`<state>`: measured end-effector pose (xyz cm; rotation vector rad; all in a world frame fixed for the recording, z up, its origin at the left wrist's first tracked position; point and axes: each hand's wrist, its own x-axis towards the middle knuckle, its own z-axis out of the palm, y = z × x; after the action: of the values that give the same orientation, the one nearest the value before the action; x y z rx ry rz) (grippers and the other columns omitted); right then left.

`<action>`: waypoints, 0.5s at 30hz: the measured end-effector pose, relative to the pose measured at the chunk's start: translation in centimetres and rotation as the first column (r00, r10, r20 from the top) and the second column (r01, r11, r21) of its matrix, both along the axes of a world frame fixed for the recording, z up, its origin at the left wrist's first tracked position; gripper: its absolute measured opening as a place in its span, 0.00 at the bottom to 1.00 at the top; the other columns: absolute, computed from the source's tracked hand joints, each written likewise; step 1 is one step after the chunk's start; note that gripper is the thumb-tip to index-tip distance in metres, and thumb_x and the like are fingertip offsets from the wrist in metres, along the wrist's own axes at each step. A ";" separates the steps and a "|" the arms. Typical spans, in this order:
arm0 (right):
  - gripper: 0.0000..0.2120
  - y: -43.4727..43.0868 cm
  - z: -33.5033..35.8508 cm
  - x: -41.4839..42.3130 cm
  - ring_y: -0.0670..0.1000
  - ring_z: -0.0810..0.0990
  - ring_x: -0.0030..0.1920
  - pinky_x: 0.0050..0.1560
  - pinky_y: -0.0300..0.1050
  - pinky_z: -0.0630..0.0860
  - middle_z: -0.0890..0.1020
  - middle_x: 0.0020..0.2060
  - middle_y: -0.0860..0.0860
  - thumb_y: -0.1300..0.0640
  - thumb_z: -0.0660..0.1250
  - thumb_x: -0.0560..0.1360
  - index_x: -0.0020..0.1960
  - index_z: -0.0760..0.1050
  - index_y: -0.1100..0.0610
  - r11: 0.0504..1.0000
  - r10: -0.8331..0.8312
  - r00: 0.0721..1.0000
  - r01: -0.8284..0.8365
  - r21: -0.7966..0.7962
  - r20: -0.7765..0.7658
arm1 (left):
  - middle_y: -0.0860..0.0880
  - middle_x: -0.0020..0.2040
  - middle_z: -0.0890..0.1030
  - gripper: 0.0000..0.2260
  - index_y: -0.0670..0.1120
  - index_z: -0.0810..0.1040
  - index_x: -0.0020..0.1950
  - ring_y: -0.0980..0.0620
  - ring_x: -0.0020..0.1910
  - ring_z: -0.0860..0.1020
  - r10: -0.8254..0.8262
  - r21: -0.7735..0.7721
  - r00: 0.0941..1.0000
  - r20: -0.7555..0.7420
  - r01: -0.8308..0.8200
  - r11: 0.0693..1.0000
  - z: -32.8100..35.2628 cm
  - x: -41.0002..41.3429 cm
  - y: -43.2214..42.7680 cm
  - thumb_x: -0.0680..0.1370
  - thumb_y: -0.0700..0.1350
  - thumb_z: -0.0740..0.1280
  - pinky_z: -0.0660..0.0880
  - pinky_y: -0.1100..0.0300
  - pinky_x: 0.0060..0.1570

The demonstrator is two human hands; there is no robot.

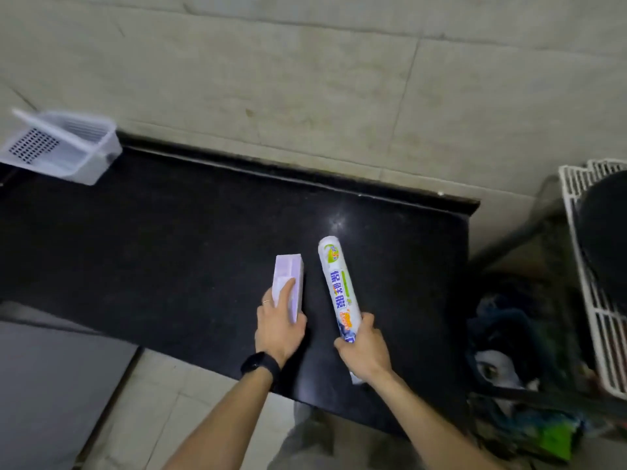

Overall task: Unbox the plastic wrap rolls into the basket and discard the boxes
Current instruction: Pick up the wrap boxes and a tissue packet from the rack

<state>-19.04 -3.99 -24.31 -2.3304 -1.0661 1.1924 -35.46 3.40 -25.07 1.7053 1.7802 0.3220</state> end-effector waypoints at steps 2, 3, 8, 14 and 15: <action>0.21 0.9 -1.3 -2.5 0.55 0.75 0.46 0.42 0.45 0.73 0.78 0.51 0.56 0.50 0.70 0.70 0.56 0.62 0.52 1.000 0.003 1.000 -0.003 0.010 0.017 | 0.48 0.73 0.63 0.30 0.65 0.61 0.73 0.41 0.64 0.69 0.008 0.030 1.000 0.010 -0.008 1.000 -1.3 -1.6 0.9 0.74 0.49 0.66 0.71 0.51 0.60; 0.22 1.5 -1.9 -3.7 0.55 0.75 0.47 0.43 0.46 0.73 0.78 0.51 0.56 0.51 0.70 0.70 0.58 0.64 0.53 1.000 0.009 1.000 -0.010 0.027 0.030 | 0.49 0.74 0.62 0.30 0.66 0.60 0.73 0.41 0.64 0.69 0.009 0.038 1.000 0.022 -0.010 0.999 -2.0 -2.3 1.3 0.74 0.49 0.66 0.71 0.51 0.60; 0.30 3.6 -3.8 -8.7 0.58 0.72 0.59 0.60 0.51 0.72 0.71 0.61 0.57 0.52 0.72 0.72 0.68 0.65 0.60 0.990 0.075 0.978 -0.097 0.107 0.195 | 0.52 0.77 0.57 0.26 0.72 0.55 0.74 0.45 0.69 0.64 -0.034 0.016 0.995 0.096 0.033 0.999 -4.5 -4.5 2.4 0.77 0.64 0.59 0.68 0.52 0.64; 0.39 3.7 -4.4 -9.3 0.56 0.69 0.60 0.58 0.53 0.74 0.67 0.63 0.55 0.39 0.71 0.69 0.70 0.62 0.59 0.975 0.188 0.956 -0.210 0.077 0.223 | 0.53 0.79 0.58 0.22 0.75 0.51 0.74 0.45 0.68 0.66 -0.163 0.038 0.982 0.096 0.160 0.986 -4.8 -6.0 3.2 0.81 0.59 0.50 0.63 0.58 0.62; 0.43 3.5 -4.5 -9.0 0.55 0.68 0.62 0.60 0.53 0.74 0.65 0.65 0.54 0.36 0.68 0.69 0.74 0.59 0.59 0.966 0.233 0.947 -0.253 0.062 0.221 | 0.53 0.79 0.57 0.22 0.75 0.50 0.74 0.45 0.68 0.65 -0.184 0.035 0.980 0.079 0.182 0.983 -4.7 -6.1 3.3 0.82 0.58 0.52 0.65 0.57 0.62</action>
<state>-28.03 -0.47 -28.79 -2.3470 -1.4867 0.9646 -41.57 6.74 -29.82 1.8331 1.5538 0.3326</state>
